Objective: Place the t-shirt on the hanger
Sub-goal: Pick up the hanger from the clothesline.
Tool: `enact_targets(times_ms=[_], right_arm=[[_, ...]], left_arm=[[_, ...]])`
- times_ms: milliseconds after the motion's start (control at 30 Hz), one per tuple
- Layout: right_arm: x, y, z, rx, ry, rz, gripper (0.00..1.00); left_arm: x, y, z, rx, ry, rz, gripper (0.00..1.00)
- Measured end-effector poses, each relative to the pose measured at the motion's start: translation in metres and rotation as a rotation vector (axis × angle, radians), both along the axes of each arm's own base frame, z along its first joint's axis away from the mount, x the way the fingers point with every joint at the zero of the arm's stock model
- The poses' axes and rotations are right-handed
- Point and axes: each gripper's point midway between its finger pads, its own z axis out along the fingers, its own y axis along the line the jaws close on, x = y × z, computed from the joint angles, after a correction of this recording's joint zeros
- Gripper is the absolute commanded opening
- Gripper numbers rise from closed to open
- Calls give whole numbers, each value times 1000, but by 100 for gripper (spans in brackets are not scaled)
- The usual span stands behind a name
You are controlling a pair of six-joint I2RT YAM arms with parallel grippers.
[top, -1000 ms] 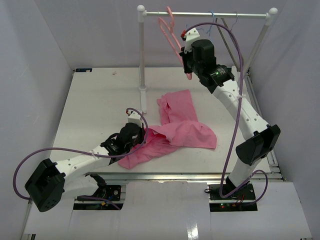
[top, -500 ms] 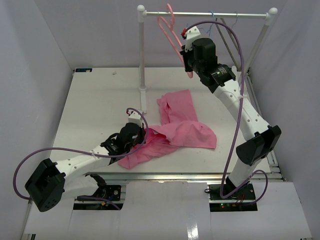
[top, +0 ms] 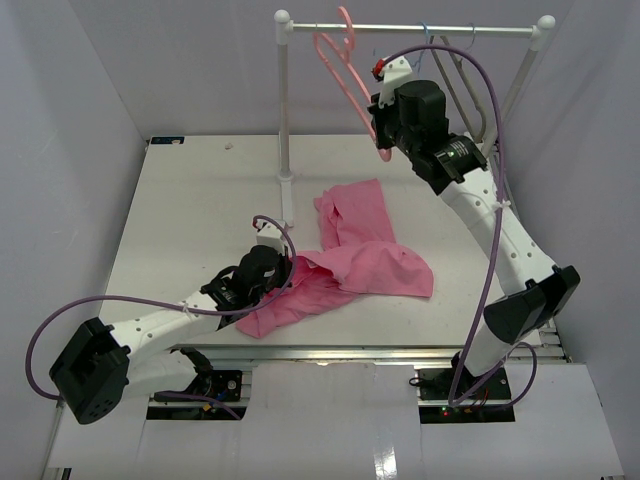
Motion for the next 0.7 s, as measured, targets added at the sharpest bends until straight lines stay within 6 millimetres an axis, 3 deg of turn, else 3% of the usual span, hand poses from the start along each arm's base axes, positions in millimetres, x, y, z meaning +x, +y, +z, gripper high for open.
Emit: enact_targets(times_ms=[167, 400, 533, 700], right_arm=[[-49, -14, -46, -22, 126, 46, 8], [-121, -25, -111, -24, 265, 87, 8], [-149, -27, -126, -16, 277, 100, 8], [-190, -60, -120, 92, 234, 65, 8]], left_arm=[[-3, -5, 3, -37, 13, -15, 0], [-10, -28, 25, -164, 59, -78, 0], [-6, -42, 34, -186, 105, -99, 0], [2, -43, 45, -214, 137, -79, 0]])
